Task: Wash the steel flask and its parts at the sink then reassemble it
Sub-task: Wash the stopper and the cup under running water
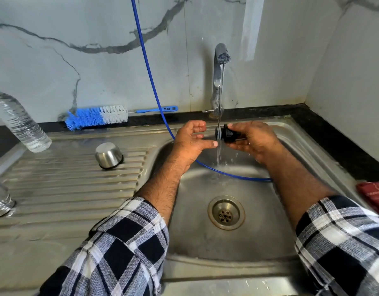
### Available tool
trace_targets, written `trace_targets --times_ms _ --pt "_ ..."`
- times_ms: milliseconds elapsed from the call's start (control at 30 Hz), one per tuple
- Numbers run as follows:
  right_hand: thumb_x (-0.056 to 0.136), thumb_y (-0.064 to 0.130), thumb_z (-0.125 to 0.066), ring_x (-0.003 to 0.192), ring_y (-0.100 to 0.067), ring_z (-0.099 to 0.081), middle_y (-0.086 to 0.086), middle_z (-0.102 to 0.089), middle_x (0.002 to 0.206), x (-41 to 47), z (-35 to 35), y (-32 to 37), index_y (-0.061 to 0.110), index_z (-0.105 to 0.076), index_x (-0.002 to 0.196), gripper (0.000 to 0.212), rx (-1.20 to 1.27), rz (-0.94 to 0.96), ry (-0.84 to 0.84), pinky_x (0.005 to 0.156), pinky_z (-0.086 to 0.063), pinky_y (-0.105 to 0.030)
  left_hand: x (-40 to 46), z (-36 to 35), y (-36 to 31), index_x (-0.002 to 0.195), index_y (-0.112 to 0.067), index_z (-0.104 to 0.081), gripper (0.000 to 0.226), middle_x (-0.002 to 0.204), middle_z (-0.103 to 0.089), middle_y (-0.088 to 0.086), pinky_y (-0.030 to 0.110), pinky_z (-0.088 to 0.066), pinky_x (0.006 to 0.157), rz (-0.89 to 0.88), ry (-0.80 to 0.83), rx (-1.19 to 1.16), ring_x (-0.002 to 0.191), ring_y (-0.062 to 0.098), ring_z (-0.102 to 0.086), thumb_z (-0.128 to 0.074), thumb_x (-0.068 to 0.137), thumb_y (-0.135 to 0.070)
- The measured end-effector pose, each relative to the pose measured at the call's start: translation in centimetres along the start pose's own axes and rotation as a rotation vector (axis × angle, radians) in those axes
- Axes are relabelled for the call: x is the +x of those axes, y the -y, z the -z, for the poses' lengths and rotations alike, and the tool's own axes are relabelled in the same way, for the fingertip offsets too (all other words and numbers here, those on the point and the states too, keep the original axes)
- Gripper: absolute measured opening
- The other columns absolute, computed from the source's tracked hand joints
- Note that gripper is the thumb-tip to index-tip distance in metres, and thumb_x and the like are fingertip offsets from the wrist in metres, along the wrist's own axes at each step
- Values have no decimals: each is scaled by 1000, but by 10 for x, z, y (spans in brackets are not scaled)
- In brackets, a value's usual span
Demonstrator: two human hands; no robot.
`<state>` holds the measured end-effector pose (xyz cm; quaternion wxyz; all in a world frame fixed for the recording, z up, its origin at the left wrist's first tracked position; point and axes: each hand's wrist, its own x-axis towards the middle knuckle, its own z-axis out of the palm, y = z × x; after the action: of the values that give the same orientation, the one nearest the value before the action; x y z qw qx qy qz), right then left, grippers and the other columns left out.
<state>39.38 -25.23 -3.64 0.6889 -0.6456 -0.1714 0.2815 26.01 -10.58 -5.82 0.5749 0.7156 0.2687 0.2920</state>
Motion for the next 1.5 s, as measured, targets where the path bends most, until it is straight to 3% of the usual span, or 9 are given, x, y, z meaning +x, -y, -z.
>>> trace_targets --times_ms 367,600,733,833,933,1133,1300,1500 --pt "85 17 -85 91 -32 -81 -17 -80 104 -3 1 3 1 -73 109 31 -45 5 15 86 -66 -47 -2 -3 2 125 -23 -67 76 121 -73 -4 47 -58 103 -1 73 74 115 19 -70 -102 59 -9" --pt "76 20 -93 96 -30 -79 -13 -79 103 -3 -3 3 8 -67 102 39 -136 68 43 84 -66 -44 -9 -13 -1 126 -22 -71 65 115 -78 -6 40 -61 100 -103 108 119 107 12 -74 -99 68 -28" --pt "90 38 -83 88 -28 -81 -12 -82 96 -2 -5 0 6 -76 102 34 -124 93 -15 79 -67 -41 -11 -15 -3 123 -20 -75 51 110 -80 -6 39 -61 100 -94 88 90 103 10 -76 -95 76 -25" --pt "95 36 -78 85 -22 -80 -7 -82 95 0 -1 0 12 -78 99 25 -141 80 -54 79 -64 -41 -11 -15 -5 120 -21 -77 46 105 -81 -6 39 -62 98 -79 106 93 99 10 -77 -94 77 -21" --pt "97 42 -75 90 -21 -80 0 -83 95 -1 -1 2 11 -77 105 32 -157 73 -52 77 -64 -41 -10 -15 -8 116 -21 -78 42 100 -82 -6 40 -63 96 -63 94 102 95 10 -78 -94 77 -19" --pt "99 36 -71 93 -31 -80 -5 -82 104 -6 -1 11 8 -78 105 30 -61 40 17 84 -65 -57 -9 -13 -13 111 -23 -81 36 95 -82 -7 42 -63 94 -104 60 121 93 11 -78 -94 77 -21" --pt "100 31 -71 99 -34 -79 -12 -81 106 -6 -9 10 3 -79 110 31 -27 72 93 96 -62 -53 -12 -15 -14 105 -23 -82 27 87 -80 -6 43 -66 83 -181 1 222 82 11 -77 -92 80 -28" --pt "96 24 -77 98 -31 -78 -14 -81 104 -3 -4 10 2 -77 106 24 -21 78 147 97 -62 -51 -12 -14 -11 111 -23 -80 41 97 -81 -7 42 -65 89 -185 21 215 92 10 -77 -96 74 -31"
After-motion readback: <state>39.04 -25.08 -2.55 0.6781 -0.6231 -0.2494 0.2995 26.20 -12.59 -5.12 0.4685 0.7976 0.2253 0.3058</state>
